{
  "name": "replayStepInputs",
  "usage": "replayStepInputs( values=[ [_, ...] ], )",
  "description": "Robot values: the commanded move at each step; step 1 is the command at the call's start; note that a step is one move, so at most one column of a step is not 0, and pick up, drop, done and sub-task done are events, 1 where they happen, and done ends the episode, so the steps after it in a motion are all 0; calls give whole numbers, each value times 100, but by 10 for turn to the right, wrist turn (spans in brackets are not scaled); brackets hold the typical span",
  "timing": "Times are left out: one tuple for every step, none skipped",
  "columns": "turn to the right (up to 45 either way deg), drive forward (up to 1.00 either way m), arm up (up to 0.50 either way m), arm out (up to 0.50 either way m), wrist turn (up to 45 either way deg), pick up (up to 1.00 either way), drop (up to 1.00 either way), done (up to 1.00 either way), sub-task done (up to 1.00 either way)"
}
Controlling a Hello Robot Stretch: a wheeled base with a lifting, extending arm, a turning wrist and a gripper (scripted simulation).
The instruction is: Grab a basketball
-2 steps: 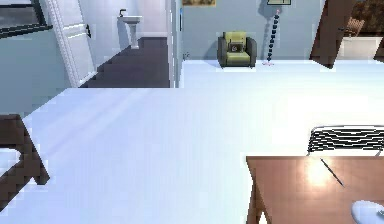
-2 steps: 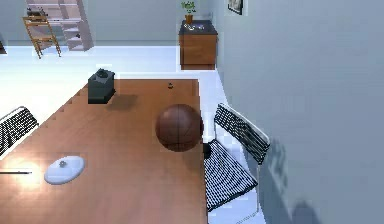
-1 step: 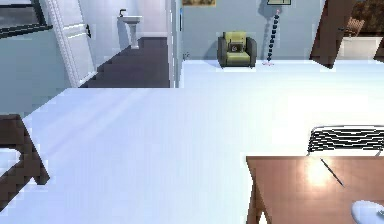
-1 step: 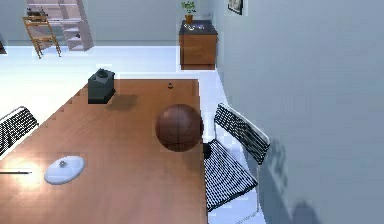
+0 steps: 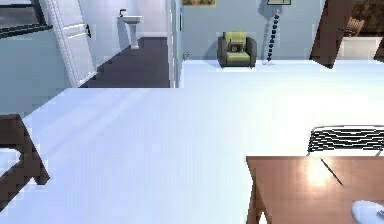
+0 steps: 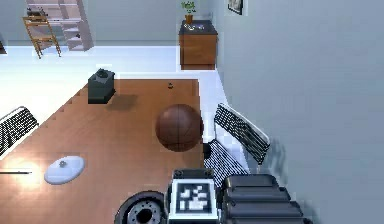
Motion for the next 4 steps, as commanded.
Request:
replayStepInputs(
  values=[
    [0, 0, 0, 38, 0, 0, 0, 0, 0],
    [0, 0, 0, 0, 450, 0, 0, 0, 0],
    [0, 0, 0, 0, 450, 0, 0, 0, 0],
    [0, 0, 0, 0, 450, 0, 0, 0, 0]
  ],
)
